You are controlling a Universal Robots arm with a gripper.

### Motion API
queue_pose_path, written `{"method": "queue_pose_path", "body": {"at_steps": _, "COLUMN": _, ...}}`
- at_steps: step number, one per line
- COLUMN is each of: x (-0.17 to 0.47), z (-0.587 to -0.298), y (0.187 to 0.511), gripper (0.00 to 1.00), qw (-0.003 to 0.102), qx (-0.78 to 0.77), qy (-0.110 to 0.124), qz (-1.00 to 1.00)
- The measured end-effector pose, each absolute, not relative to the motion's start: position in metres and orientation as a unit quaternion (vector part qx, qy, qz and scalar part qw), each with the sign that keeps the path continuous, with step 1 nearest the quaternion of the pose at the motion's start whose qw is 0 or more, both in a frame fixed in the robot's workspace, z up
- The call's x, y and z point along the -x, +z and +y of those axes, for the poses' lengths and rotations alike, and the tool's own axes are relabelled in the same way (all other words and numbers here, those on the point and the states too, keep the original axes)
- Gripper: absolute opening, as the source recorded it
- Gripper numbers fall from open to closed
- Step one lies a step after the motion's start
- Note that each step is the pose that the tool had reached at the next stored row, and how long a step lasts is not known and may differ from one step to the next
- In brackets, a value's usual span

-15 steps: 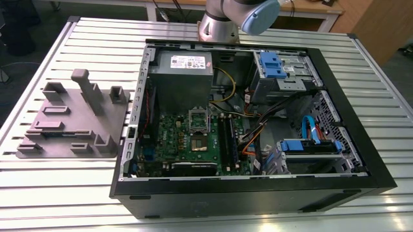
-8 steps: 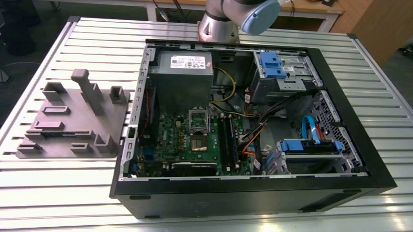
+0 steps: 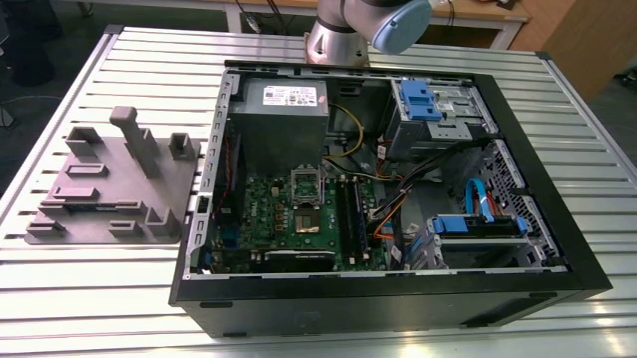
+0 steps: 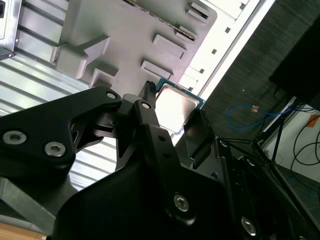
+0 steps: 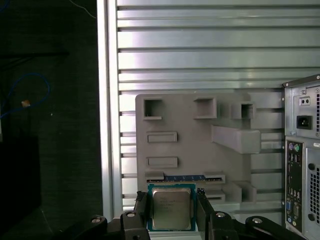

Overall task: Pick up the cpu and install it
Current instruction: 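Pick up the cpu and move it towards the insertion slot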

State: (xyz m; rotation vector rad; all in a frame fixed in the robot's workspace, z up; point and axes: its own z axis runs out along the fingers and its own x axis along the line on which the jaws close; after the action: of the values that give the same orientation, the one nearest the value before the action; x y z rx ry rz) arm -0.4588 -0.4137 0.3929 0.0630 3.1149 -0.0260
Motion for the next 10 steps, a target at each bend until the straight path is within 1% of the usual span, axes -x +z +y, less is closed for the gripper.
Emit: {"method": "queue_pose_path", "body": {"at_steps": 10, "x": 0.4532, "z": -0.4136, "y": 0.3930, "gripper": 0.47, "qw": 0.013, "qx": -0.020, "qy": -0.008, "qz": 1.000}}
